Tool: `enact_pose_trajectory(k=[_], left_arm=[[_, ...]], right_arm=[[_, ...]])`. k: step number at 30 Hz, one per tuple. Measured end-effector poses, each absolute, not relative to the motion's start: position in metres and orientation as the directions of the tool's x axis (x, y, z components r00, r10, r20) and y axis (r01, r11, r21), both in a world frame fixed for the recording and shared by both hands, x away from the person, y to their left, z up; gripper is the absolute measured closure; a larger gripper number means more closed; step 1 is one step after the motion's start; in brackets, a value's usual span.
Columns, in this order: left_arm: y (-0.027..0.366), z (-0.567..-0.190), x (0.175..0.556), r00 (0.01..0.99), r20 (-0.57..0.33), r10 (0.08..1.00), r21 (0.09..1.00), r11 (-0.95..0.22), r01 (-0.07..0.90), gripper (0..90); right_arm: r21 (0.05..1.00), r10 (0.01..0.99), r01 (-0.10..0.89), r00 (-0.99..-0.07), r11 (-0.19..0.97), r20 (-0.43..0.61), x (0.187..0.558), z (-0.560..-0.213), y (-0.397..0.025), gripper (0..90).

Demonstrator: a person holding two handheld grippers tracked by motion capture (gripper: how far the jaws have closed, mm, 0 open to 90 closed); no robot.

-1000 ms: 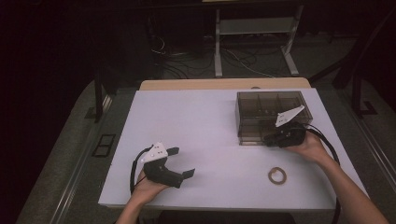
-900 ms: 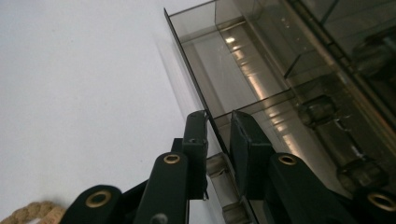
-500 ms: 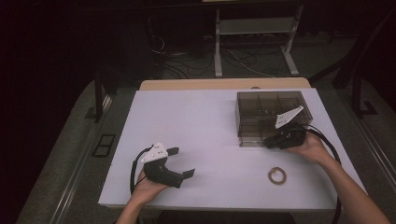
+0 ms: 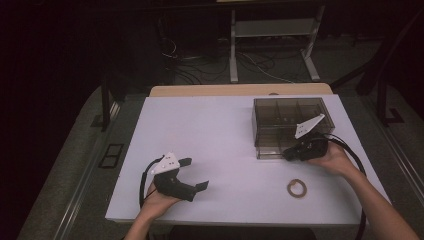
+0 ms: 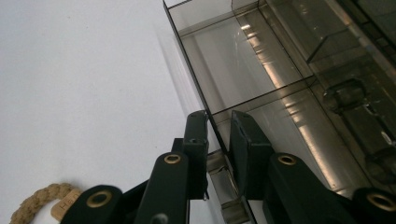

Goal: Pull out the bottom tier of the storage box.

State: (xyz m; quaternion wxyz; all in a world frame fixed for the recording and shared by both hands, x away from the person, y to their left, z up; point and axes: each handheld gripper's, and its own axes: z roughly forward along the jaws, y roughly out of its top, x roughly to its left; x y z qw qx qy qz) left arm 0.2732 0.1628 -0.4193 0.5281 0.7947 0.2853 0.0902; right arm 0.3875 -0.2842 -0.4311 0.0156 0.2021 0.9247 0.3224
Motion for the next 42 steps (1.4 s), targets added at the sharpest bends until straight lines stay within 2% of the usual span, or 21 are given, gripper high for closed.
enact_pose_trajectory(k=[42], left_arm=[[0.163,-0.419,0.272,0.822,-0.157,0.547,0.892,-0.278,0.356,0.0]], right_arm=[[0.565,0.408,0.42,-0.9,0.71,0.155,0.376,-0.431,-0.28,75.7]])
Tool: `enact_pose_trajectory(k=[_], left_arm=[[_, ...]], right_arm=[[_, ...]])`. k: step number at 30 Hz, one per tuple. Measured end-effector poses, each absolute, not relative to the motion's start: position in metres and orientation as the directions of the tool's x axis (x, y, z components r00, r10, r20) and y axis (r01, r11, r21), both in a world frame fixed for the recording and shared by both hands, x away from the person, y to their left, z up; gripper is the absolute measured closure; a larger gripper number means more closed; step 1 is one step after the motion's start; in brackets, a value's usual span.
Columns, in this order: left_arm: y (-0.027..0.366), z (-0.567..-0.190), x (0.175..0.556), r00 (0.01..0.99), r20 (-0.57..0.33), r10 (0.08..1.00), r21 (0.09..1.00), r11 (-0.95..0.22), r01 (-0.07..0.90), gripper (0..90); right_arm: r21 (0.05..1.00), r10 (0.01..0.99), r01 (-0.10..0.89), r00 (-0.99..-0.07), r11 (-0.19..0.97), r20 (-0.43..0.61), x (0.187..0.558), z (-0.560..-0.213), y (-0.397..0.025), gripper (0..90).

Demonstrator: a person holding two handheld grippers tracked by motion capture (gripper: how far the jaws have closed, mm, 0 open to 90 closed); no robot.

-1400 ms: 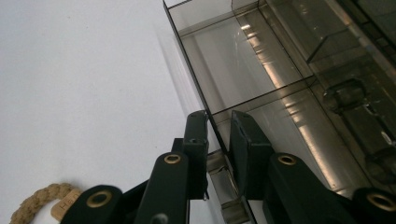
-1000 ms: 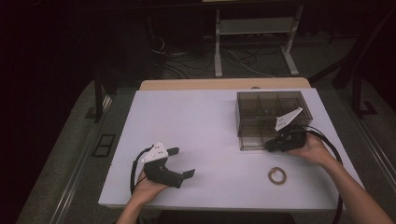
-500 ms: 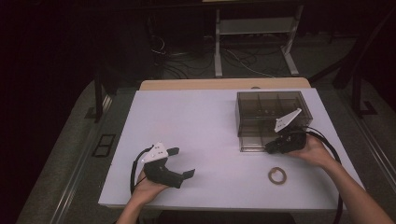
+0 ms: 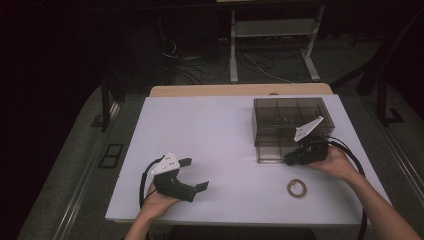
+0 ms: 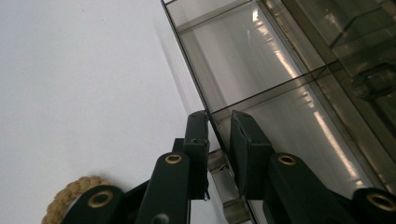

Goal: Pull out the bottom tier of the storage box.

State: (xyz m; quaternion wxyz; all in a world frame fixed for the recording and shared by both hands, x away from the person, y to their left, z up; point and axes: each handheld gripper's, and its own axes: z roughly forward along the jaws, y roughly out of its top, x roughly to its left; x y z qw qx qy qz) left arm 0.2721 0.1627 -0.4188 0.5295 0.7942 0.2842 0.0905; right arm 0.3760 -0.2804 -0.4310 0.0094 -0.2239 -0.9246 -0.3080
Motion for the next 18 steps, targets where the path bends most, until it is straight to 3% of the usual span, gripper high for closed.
enact_pose_trajectory(k=[18], left_arm=[[0.1624,-0.4188,0.2718,0.822,-0.158,0.547,0.892,-0.278,0.356,0.0]], right_arm=[[0.563,0.405,0.424,-0.899,0.709,0.167,0.3704,-0.4316,-0.2813,75.8]])
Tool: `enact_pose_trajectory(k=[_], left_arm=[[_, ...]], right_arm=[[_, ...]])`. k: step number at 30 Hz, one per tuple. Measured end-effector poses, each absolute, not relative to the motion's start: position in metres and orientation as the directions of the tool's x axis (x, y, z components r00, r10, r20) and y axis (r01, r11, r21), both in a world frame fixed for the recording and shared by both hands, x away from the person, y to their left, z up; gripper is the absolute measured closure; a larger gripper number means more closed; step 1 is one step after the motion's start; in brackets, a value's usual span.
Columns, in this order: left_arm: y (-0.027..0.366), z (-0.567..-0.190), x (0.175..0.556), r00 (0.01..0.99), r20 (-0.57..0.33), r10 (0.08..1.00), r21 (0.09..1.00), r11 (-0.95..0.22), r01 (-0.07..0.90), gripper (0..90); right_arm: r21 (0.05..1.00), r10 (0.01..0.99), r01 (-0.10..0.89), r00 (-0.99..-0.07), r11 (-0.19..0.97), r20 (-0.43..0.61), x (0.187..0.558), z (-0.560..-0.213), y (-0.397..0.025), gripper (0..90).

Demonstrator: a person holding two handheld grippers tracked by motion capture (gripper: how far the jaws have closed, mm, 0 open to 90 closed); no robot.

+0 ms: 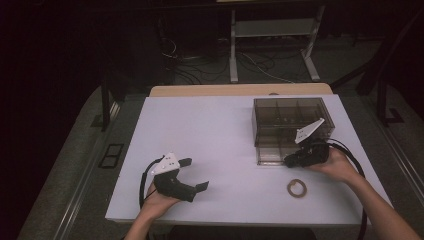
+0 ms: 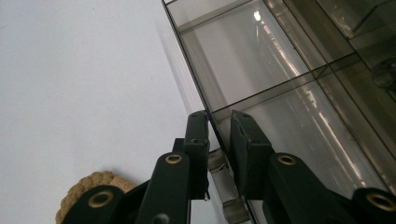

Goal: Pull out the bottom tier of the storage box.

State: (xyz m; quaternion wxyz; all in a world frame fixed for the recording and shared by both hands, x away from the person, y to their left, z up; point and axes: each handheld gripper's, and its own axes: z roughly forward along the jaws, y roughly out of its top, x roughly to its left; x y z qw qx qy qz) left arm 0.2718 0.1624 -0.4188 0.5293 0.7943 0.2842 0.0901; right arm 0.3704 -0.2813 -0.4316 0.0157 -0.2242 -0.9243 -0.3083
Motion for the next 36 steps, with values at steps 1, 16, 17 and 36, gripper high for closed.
enact_pose_trajectory(k=[1,16,17,36], left_arm=[[0.1624,-0.4188,0.2718,0.822,-0.158,0.547,0.892,-0.278,0.356,0.0],[0.1624,-0.4189,0.2718,0.822,-0.159,0.546,0.892,-0.278,0.357,0.0],[0.1622,-0.419,0.2718,0.822,-0.159,0.546,0.892,-0.277,0.357,0.0],[0.1621,-0.419,0.2716,0.823,-0.159,0.546,0.892,-0.279,0.357,0.0]], right_arm=[[0.565,0.404,0.422,-0.9,0.709,0.166,0.3701,-0.4317,-0.2813,75.8],[0.56,0.404,0.431,-0.897,0.707,0.18,0.3645,-0.4316,-0.2816,75.7],[0.561,0.404,0.43,-0.897,0.707,0.179,0.3643,-0.4317,-0.2816,75.7],[0.551,0.409,0.437,-0.894,0.711,0.182,0.3621,-0.4309,-0.2807,75.4]])
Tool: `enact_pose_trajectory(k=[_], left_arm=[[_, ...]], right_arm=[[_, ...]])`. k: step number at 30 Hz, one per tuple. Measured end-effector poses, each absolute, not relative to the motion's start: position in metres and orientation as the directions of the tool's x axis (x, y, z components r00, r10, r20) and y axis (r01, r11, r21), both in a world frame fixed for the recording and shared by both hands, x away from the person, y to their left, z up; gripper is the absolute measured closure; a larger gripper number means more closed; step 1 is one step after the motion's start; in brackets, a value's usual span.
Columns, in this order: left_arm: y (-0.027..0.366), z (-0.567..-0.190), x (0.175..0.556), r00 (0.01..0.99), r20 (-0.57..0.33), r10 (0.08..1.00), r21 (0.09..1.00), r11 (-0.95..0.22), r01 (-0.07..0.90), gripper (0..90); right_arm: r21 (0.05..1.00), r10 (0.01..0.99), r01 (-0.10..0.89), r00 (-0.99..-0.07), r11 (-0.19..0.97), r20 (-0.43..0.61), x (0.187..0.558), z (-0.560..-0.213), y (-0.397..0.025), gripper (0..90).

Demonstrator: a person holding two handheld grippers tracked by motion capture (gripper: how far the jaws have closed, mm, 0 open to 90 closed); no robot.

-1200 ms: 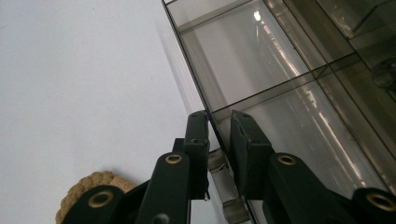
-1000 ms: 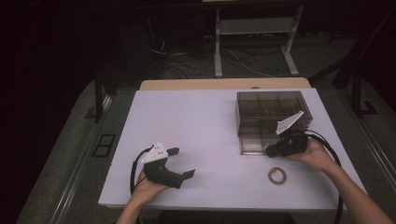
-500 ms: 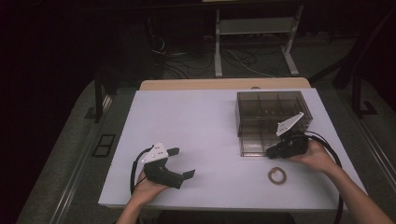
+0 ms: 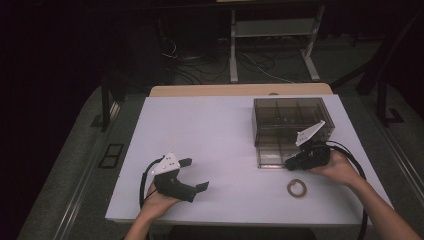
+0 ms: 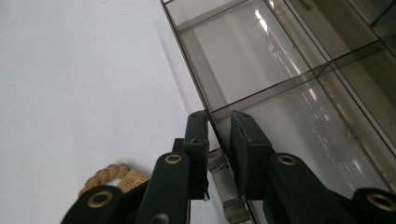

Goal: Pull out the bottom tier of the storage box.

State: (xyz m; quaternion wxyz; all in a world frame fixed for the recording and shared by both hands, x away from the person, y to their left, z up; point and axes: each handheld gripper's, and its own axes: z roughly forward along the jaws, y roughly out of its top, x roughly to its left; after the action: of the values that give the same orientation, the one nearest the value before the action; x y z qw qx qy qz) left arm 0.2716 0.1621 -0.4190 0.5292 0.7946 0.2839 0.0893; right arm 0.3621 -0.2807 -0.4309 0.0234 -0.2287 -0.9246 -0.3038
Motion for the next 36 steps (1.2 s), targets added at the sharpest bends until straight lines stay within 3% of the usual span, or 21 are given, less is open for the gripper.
enact_pose_trajectory(k=[12,20,29,34,36], left_arm=[[0.162,-0.419,0.271,0.823,-0.156,0.547,0.892,-0.281,0.355,0.0],[0.162,-0.418,0.27,0.822,-0.156,0.548,0.892,-0.278,0.355,0.0],[0.164,-0.417,0.268,0.819,-0.157,0.552,0.896,-0.27,0.354,0.0],[0.164,-0.417,0.267,0.819,-0.156,0.552,0.896,-0.27,0.353,0.0],[0.164,-0.417,0.267,0.819,-0.156,0.552,0.896,-0.27,0.353,0.0]], right_arm=[[0.57,0.454,0.466,-0.874,0.677,0.174,0.359,-0.421,-0.285,64.3],[0.595,0.492,0.478,-0.857,0.646,0.155,0.353,-0.411,-0.29,50.1],[0.608,0.537,0.503,-0.831,0.614,0.145,0.337,-0.395,-0.287,30.4],[0.61,0.569,0.518,-0.812,0.6,0.13,0.325,-0.388,-0.284,9.2],[0.609,0.582,0.52,-0.805,0.599,0.115,0.32,-0.386,-0.282,9.2]])
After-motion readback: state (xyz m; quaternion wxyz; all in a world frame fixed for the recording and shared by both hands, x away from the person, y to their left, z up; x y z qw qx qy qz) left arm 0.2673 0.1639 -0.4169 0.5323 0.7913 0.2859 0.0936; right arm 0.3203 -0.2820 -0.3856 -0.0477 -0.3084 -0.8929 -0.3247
